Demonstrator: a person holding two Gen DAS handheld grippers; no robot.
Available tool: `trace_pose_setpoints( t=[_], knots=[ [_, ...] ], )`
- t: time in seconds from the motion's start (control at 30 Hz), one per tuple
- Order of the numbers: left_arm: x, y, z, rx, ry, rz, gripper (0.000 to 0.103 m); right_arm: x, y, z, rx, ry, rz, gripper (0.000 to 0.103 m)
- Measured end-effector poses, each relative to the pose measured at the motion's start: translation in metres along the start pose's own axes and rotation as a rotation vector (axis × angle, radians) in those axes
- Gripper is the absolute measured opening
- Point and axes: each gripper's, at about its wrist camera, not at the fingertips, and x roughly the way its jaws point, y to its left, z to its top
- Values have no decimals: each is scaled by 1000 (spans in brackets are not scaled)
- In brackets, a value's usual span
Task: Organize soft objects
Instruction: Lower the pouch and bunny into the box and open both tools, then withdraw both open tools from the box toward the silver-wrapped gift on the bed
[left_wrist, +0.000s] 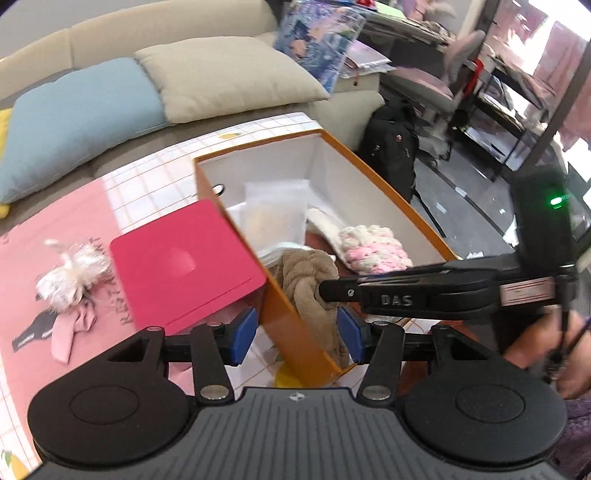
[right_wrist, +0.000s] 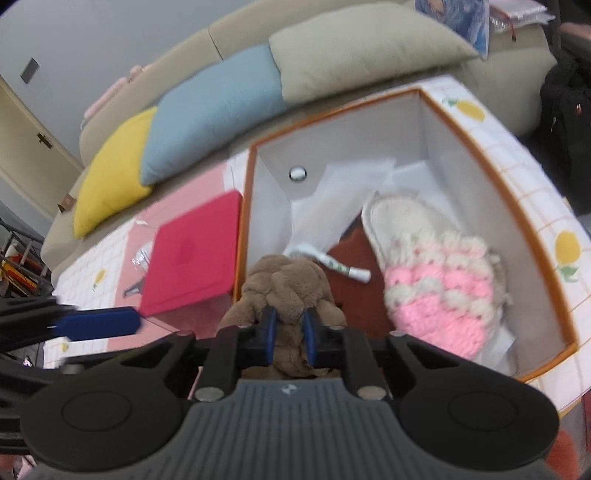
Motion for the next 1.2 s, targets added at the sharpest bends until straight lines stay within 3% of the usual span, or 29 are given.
trace_pose_setpoints(
  t=[0.1, 0.37, 0.53, 0.67, 0.9, 1.2],
  knots=[
    [-3, 8, -2, -34, -4, 15, 60, 15, 3, -5, -4, 43, -14, 13],
    [-12, 16, -9, -76, -30, -20, 58, 19, 12, -4, -33, 47, -57, 13],
    [-25, 18, -17, -102, -68, -29, 58, -5, 27, -7, -70, -15, -86, 20],
    [-41, 27, -27, -116, -149, -31, 58, -30, 42, -10, -92, -92, -109, 32],
    [-63, 54, -54, -153, -244, 33, 58, -48, 88, -33, -170, -184, -85, 46],
    [-71, 97, -97, -230, -210, 152, 58, -14, 143, -67, -345, -89, -24, 47]
  ],
)
